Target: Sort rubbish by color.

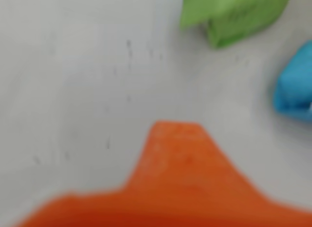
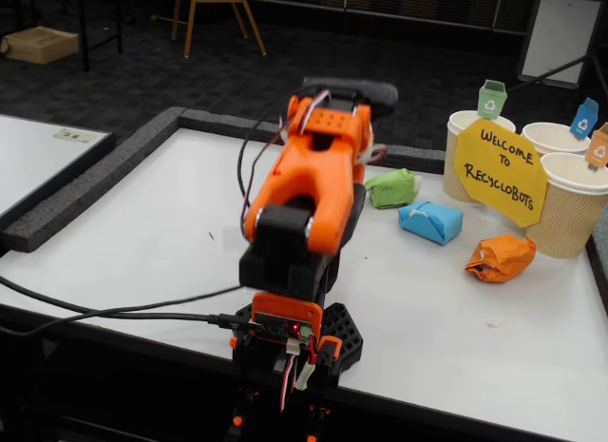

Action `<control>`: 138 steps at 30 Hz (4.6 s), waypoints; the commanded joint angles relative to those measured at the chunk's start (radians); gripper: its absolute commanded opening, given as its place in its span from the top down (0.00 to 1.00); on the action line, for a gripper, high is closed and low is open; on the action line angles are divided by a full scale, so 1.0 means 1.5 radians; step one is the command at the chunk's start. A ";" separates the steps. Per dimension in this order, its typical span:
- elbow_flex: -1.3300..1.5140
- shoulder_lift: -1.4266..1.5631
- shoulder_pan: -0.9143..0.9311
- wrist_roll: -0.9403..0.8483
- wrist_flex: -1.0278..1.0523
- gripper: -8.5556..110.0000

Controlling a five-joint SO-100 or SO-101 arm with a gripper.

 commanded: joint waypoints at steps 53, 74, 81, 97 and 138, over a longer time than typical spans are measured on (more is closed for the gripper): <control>-0.650 -0.315 0.283 0.000 0.237 0.87; -0.919 -0.315 0.289 0.000 0.393 0.86; -0.946 -0.315 0.302 0.000 0.394 0.86; -0.949 -0.314 0.342 0.000 0.381 0.85; -0.545 -0.633 0.510 -0.715 0.118 0.89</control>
